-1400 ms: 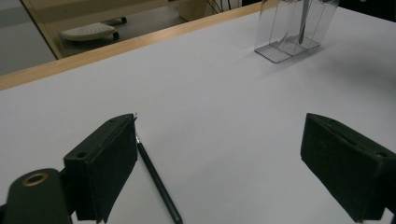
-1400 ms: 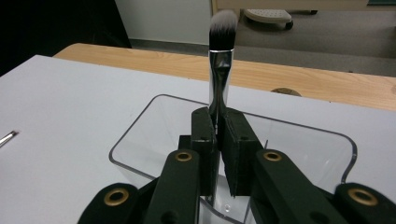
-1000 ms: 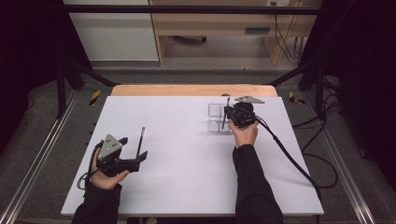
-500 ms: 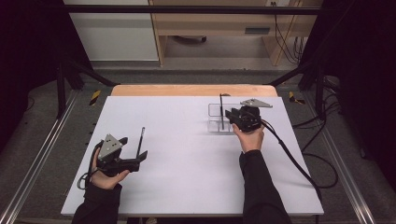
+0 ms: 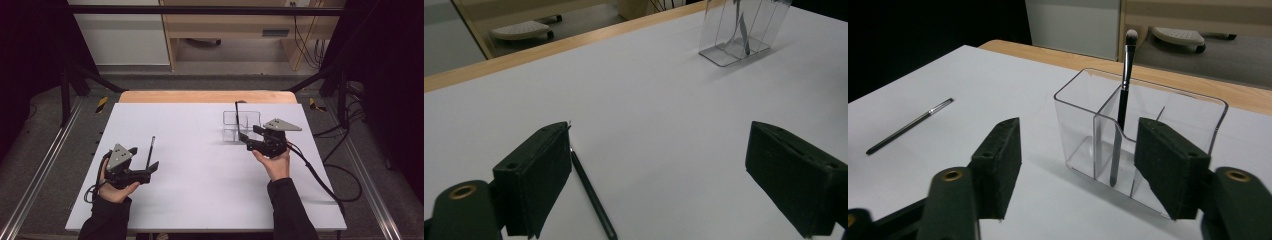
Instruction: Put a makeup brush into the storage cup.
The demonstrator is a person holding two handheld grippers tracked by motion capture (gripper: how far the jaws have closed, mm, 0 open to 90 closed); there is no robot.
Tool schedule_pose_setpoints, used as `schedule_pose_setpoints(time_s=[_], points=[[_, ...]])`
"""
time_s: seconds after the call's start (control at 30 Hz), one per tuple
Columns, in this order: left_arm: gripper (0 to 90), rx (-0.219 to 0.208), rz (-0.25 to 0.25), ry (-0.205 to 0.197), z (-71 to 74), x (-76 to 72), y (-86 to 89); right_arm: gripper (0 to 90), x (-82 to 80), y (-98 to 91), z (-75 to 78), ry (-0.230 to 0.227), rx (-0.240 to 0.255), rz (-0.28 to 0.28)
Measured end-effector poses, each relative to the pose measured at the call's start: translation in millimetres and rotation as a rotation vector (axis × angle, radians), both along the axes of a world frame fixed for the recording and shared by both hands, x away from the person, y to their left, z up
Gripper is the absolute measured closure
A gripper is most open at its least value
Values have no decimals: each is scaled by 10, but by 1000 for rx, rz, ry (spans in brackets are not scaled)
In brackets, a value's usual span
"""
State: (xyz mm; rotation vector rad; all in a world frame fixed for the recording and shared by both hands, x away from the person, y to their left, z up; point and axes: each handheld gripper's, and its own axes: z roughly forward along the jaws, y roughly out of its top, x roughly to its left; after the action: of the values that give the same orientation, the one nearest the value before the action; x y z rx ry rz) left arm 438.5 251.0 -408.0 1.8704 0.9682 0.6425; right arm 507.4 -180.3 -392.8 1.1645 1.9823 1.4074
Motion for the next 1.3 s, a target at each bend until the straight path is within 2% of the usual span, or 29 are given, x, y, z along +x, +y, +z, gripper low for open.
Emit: schedule_pose_setpoints(time_s=[0.03,0.3,0.43,0.53,0.63,0.73,0.8,0.9,1.3], points=[[102,0,2,0,0,-1,1,297,-49,-21,-12,-3,1,0],[101,-5,9,3,0,5,10,208,-205,-82,-33,-1,17,14],[99,-6,12,3,-2,7,4,154,-293,-101,-40,-11,-7,13],[96,-8,16,5,-5,12,4,144,-327,-108,-41,-18,-6,21],[94,-11,21,9,-10,22,9,129,-377,-147,-62,-11,16,20],[92,-12,25,14,-15,32,10,127,-407,-173,-84,-5,14,19],[90,-14,28,20,-21,40,11,119,-458,-199,-111,-2,-6,13],[91,-24,31,28,-43,51,16,118,-512,-229,-135,-2,9,14],[91,-20,33,41,-56,68,29,110,-611,-319,-192,10,4,-4]])
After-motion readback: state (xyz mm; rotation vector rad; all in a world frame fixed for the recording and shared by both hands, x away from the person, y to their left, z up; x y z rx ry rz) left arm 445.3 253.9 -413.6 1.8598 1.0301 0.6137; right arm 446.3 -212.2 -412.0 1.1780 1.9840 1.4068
